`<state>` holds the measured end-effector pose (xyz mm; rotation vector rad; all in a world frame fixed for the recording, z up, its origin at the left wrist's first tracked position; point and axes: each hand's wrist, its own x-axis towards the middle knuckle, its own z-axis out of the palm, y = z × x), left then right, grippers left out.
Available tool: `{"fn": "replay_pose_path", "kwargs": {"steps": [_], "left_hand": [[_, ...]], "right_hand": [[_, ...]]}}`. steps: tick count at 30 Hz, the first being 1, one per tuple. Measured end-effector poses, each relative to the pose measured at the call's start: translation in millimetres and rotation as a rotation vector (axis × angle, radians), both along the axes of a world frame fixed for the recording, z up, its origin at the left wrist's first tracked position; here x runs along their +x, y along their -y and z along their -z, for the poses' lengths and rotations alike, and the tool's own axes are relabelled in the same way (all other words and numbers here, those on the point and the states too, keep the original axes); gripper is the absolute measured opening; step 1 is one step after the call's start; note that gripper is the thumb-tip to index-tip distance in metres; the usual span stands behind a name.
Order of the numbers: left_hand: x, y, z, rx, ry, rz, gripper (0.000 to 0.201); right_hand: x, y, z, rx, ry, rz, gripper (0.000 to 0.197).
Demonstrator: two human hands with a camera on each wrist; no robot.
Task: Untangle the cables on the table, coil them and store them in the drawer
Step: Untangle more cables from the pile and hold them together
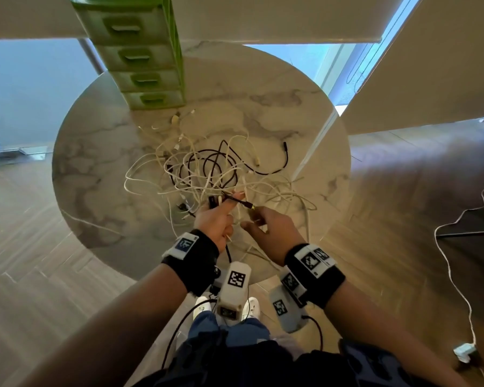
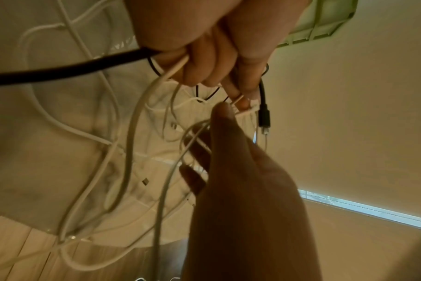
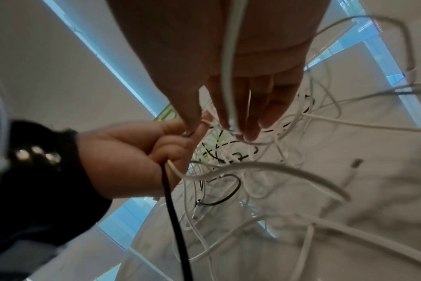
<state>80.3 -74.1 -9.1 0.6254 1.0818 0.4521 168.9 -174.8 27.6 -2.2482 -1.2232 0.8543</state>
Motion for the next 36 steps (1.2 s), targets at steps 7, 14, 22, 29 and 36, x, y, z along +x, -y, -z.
{"fn": "replay_pose_path", "kwargs": {"steps": [7, 14, 22, 29, 36], "left_hand": [[-9.1, 0.9, -4.5, 0.044, -0.049, 0.020, 0.018], [-23.9, -27.4, 0.1, 0.000, 0.067, -0.052, 0.018], [-19.2, -25.2, -2.7, 0.075, -0.055, -0.007, 0.019], [-42.8, -11.6, 3.6, 0.285, -0.306, 0.340, 0.021], [-74.0, 10.4, -3.7, 0.440, -0.216, 0.524, 0.025]], "right_hand": [[-8.7, -17.0, 1.9, 0.077, -0.001, 0.034, 0.023], [17.5, 32.7, -21.1, 0.055, -0.061, 0.070, 0.020], [31.9, 76.1, -23.7, 0.294, -0.177, 0.146, 0.015], [39.6, 99.5, -7.9, 0.308, -0.195, 0.263, 0.015], [36.8, 115.6, 8.8, 0.088, -0.224, 0.187, 0.017]]}}
